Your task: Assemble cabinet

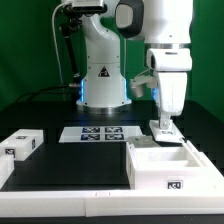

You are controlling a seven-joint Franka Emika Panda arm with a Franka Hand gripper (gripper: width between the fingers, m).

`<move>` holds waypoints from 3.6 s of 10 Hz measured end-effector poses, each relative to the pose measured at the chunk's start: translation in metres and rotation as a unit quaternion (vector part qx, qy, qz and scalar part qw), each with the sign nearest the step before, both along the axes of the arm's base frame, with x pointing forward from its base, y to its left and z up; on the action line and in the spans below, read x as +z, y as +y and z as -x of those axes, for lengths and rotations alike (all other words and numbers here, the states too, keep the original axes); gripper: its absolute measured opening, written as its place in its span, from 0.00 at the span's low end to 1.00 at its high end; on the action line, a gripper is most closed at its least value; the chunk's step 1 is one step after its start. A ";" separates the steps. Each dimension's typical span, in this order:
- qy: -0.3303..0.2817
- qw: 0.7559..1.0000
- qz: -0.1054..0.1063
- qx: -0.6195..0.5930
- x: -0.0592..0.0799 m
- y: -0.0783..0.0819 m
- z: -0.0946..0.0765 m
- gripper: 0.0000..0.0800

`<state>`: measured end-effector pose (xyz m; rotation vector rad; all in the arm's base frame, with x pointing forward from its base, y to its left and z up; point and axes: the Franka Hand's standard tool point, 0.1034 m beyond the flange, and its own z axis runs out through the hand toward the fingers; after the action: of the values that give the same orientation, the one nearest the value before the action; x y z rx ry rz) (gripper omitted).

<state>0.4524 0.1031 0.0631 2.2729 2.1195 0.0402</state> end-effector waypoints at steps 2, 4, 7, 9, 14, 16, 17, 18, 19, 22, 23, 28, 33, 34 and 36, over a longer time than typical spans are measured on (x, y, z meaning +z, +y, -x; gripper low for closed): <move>0.003 1.000 0.000 0.001 -0.002 0.001 0.003 0.09; 0.006 1.000 0.000 0.001 -0.004 0.000 0.006 0.09; 0.007 1.000 0.000 0.003 -0.004 0.004 0.007 0.09; 0.005 1.000 0.000 0.004 -0.003 0.005 0.004 0.09; 0.006 1.000 -0.001 0.004 -0.006 0.005 0.003 0.09; 0.008 1.000 0.000 0.002 -0.006 0.005 0.003 0.09; 0.010 1.000 0.002 0.000 -0.006 0.005 0.001 0.09; 0.009 1.000 0.001 -0.002 -0.006 0.006 -0.002 0.09; 0.009 1.000 0.002 -0.002 -0.006 0.006 -0.006 0.09; 0.008 1.000 0.001 -0.002 -0.006 0.007 -0.009 0.09; 0.008 1.000 0.001 -0.002 -0.006 0.007 -0.009 0.09; 0.007 1.000 -0.001 -0.007 -0.008 0.005 -0.017 0.09; 0.006 1.000 0.001 -0.018 -0.007 0.010 -0.052 0.09; 0.003 1.000 -0.001 -0.008 -0.008 0.009 -0.059 0.09; 0.002 1.000 -0.001 0.000 -0.007 0.008 -0.061 0.09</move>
Offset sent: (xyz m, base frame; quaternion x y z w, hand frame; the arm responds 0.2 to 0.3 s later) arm -0.0067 0.0004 -0.0057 -0.0028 0.0054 -0.0071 1.0000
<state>0.5131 0.1116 0.0556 2.2765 2.1228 0.0376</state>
